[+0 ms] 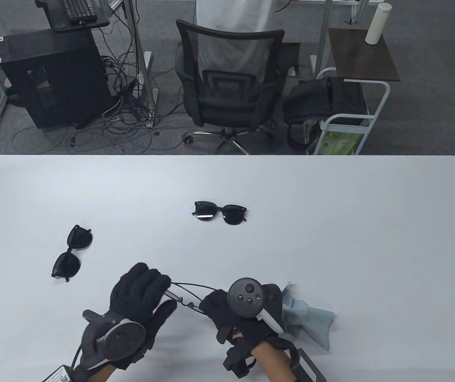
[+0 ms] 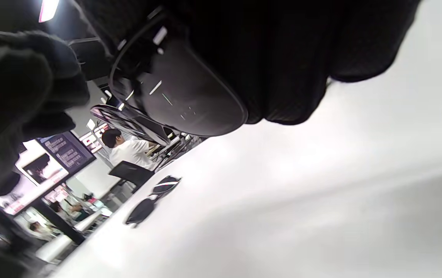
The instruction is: Dust sunglasses
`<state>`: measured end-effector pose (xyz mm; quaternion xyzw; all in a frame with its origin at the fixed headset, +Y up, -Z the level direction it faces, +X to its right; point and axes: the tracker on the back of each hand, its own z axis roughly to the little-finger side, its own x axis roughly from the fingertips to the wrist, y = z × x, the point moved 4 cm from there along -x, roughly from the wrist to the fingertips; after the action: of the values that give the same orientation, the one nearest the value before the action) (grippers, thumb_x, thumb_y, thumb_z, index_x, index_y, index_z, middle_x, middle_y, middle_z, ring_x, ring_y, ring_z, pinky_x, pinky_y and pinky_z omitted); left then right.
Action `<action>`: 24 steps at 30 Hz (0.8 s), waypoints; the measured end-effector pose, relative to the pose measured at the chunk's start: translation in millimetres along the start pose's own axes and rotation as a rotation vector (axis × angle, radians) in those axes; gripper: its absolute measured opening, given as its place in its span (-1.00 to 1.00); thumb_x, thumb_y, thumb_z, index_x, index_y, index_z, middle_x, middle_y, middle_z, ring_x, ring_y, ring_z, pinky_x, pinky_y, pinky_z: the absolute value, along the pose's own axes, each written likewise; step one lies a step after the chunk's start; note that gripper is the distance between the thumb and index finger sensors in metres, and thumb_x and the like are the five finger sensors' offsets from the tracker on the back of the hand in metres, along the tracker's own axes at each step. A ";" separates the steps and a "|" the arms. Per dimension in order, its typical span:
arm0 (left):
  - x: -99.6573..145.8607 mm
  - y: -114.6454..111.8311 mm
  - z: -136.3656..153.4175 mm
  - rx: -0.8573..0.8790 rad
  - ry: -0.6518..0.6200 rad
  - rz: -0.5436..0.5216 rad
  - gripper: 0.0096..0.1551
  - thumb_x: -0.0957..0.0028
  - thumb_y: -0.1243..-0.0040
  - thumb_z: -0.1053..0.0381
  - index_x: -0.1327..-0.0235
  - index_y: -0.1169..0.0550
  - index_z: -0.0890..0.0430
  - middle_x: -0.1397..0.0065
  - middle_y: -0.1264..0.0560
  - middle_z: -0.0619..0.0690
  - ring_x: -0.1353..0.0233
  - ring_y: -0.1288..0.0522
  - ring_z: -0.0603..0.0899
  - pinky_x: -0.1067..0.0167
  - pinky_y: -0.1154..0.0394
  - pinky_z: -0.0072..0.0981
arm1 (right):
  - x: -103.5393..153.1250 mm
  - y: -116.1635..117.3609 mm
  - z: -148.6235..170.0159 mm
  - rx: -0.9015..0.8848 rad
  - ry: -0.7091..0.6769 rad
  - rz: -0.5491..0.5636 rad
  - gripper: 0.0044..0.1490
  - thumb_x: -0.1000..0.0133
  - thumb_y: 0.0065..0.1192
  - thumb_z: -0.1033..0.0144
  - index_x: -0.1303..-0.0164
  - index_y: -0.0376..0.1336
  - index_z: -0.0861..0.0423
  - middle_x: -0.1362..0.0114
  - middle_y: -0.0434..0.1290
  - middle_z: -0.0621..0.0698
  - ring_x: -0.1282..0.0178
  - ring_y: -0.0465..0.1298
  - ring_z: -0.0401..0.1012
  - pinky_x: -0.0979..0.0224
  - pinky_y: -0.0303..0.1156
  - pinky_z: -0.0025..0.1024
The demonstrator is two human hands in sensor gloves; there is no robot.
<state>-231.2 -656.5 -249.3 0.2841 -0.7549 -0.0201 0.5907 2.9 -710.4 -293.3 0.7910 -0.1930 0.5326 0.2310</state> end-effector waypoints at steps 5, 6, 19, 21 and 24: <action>-5.7 -17.2 35.3 0.117 0.172 0.157 -0.31 0.08 -0.19 -0.42 -0.16 -0.59 -0.02 -0.10 -0.64 -0.06 -0.19 -0.62 0.19 -0.13 -0.51 0.05 | 4.6 -3.5 -14.4 0.103 -0.062 0.079 -0.50 0.01 0.14 -0.05 0.06 0.39 0.04 -0.07 0.64 -0.01 -0.04 0.67 -0.04 -0.17 0.58 -0.05; -7.1 -21.7 35.8 0.114 0.160 0.202 -0.34 0.10 -0.20 -0.43 -0.10 -0.62 -0.03 -0.04 -0.67 -0.08 -0.13 -0.66 0.16 -0.08 -0.55 0.02 | 5.2 -4.4 -14.7 0.114 -0.059 0.094 -0.50 0.01 0.14 -0.06 0.06 0.39 0.03 -0.07 0.64 -0.03 -0.04 0.68 -0.06 -0.17 0.59 -0.07; -5.2 -39.0 24.3 0.411 0.026 0.363 -0.35 0.21 -0.20 -0.50 0.01 -0.68 -0.15 -0.05 -0.66 -0.16 -0.22 -0.62 0.13 -0.18 -0.51 0.02 | 7.9 -19.6 -2.9 0.075 0.031 0.235 -0.50 -0.01 0.10 -0.06 0.06 0.36 0.04 -0.02 0.63 -0.06 0.06 0.72 -0.13 -0.09 0.65 -0.16; -5.7 -36.7 21.5 0.310 -0.001 0.347 -0.45 0.14 -0.24 -0.44 0.03 -0.68 -0.17 -0.04 -0.66 -0.20 -0.23 -0.62 0.09 -0.19 -0.51 0.00 | 8.1 -20.6 -1.8 0.053 0.042 0.245 -0.50 -0.01 0.10 -0.07 0.05 0.36 0.04 -0.02 0.62 -0.06 0.06 0.72 -0.14 -0.09 0.65 -0.16; -4.5 -33.4 22.3 0.284 0.037 0.284 -0.48 0.07 -0.18 -0.41 0.01 -0.66 -0.15 -0.04 -0.64 -0.20 -0.24 -0.60 0.09 -0.20 -0.50 0.00 | 8.0 -20.7 1.6 0.001 0.060 0.243 -0.49 -0.02 0.08 -0.08 0.04 0.34 0.04 -0.05 0.61 -0.06 0.03 0.71 -0.14 -0.11 0.64 -0.16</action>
<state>-237.2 -689.3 -272.2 0.2558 -0.7715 0.1754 0.5555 18.4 -694.8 -289.6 0.7457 -0.2802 0.5801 0.1702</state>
